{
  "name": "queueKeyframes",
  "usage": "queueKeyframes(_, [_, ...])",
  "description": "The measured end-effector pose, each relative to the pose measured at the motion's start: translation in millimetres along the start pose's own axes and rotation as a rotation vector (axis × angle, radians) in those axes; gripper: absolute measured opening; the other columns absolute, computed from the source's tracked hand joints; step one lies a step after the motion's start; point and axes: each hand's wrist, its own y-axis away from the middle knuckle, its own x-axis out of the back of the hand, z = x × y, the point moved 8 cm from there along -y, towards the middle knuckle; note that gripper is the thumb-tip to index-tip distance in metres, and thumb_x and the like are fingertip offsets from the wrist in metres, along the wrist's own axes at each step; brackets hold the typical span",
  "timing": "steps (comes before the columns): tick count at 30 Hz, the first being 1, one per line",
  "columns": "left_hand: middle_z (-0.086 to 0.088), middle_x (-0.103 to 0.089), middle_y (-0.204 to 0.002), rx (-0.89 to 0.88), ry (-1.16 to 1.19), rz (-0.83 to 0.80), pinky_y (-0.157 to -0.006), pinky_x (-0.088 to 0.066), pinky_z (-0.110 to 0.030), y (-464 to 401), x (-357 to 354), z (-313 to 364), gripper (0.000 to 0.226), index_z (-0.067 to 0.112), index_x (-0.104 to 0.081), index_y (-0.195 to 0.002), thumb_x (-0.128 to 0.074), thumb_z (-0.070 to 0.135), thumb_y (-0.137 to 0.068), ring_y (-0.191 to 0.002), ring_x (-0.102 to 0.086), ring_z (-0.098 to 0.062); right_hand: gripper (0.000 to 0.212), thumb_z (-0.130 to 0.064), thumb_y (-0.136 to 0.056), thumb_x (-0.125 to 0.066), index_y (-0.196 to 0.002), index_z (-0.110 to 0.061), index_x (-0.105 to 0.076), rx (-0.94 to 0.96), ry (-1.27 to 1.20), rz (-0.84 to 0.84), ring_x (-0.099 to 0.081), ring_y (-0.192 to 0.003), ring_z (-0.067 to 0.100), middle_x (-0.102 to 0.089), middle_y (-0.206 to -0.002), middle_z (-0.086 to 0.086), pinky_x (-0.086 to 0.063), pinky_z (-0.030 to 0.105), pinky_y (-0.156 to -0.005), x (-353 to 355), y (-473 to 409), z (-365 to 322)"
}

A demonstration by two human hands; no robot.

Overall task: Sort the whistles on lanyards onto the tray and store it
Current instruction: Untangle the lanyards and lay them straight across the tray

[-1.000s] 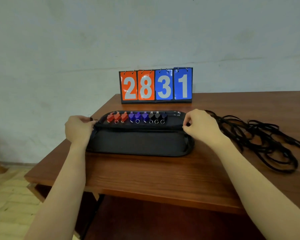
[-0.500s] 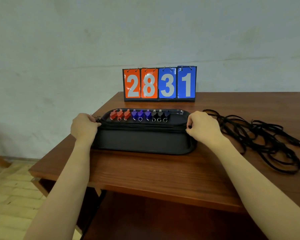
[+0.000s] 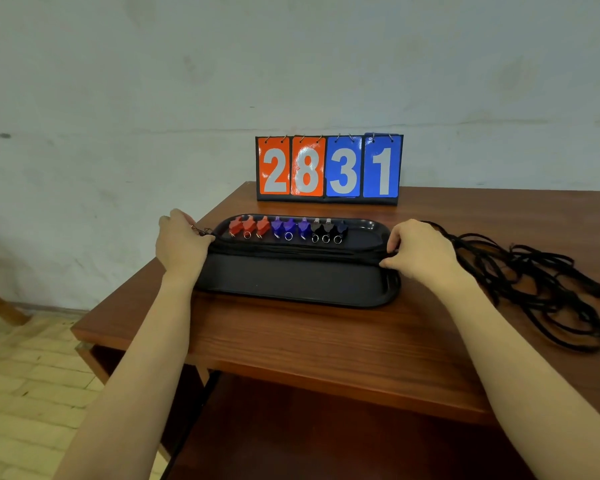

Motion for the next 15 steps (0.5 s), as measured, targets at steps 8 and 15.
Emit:
queueKeyframes(8, [-0.001, -0.063, -0.095, -0.241, 0.207, 0.016, -0.063, -0.033, -0.015, 21.5, 3.7, 52.6, 0.021, 0.014, -0.060, -0.102, -0.060, 0.032, -0.090, -0.080, -0.055, -0.009, 0.019, -0.036, -0.087, -0.065, -0.080, -0.019, -0.061, -0.085, -0.237, 0.189, -0.054, -0.081, 0.015, -0.058, -0.084, -0.004, -0.046, 0.032, -0.072, 35.8, -0.8, 19.2])
queueKeyframes(15, [0.012, -0.060, -0.088, -0.701, 0.116, -0.329, -0.074, -0.050, -0.022, 78.8, -44.6, 163.9, 0.022, 0.023, -0.060, -0.107, -0.061, 0.036, -0.090, -0.077, -0.056, -0.003, 0.016, -0.020, -0.087, -0.066, -0.094, -0.007, -0.070, -0.403, -0.256, 0.171, -0.063, -0.089, 0.029, -0.069, -0.096, 0.010, -0.046, 0.033, -0.071, 41.9, 0.2, 83.2])
